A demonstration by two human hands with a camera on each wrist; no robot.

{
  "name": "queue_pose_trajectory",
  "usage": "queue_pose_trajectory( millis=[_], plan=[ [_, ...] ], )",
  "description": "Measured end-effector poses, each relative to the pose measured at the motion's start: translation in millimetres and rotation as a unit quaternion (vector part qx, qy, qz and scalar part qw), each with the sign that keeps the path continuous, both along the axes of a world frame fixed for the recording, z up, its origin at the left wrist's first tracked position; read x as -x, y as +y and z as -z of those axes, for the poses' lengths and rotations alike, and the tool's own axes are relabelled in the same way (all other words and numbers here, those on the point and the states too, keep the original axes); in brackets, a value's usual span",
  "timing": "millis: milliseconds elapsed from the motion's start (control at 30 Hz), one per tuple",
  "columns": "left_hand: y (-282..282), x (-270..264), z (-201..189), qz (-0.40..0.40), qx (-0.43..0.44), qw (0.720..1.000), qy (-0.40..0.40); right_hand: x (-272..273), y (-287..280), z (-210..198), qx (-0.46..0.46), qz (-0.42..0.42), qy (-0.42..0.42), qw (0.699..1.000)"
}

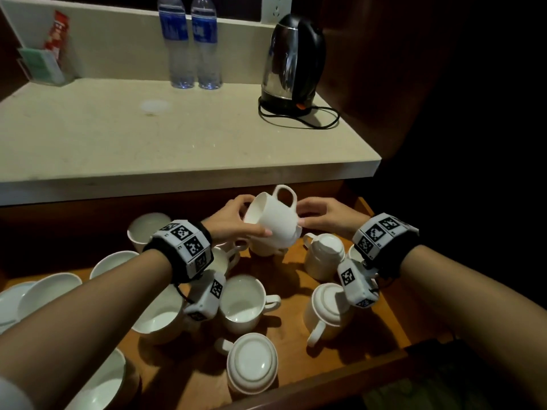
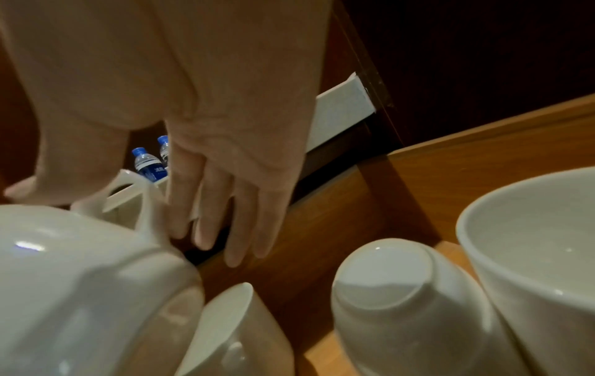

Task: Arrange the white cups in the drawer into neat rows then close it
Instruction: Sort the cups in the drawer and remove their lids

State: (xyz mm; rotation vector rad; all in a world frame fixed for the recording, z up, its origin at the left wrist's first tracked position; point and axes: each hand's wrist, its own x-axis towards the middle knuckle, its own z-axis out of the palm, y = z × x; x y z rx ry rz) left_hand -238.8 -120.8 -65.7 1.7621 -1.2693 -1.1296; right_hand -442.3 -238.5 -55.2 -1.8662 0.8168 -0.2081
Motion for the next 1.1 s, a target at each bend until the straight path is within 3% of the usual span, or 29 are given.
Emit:
queue_pose_trajectory(
  millis=[200,333,500,567,733,867,1100],
  plan=[
    [-5.9,8.5,-2.5,0.049,-0.003,0.989,-0.141,-17.3,7.4,-8.8,0.099,0.082,0.030,0.991],
    [-6.8,17.4,-0.1,0.075,-0.001,0.983,-0.169,-27.6,15.5,-11.7,0.208,0.034,0.182,0.960],
    [-10.0,24.6,0.9,0.114,0.020,0.970,-0.216,-35.4,24.0,-9.8,0.203,0.021,0.288,0.936],
    [-11.3,23.5,3.6,0.129,0.011,0.971,-0.203,-36.2,24.5,-9.0,0.198,0.033,0.298,0.933],
    [-10.2,15.6,4.9,0.083,0.029,0.996,-0.032,-30.8,29.1,1.0,0.186,0.050,0.345,0.919],
    [-7.7,9.1,8.8,0.064,0.064,0.995,-0.051,-26.7,37.0,17.3,0.173,0.053,0.363,0.914],
    [-4.8,9.9,23.2,0.066,0.084,0.994,-0.007,-28.9,45.9,37.9,0.148,0.041,0.347,0.925]
  ],
)
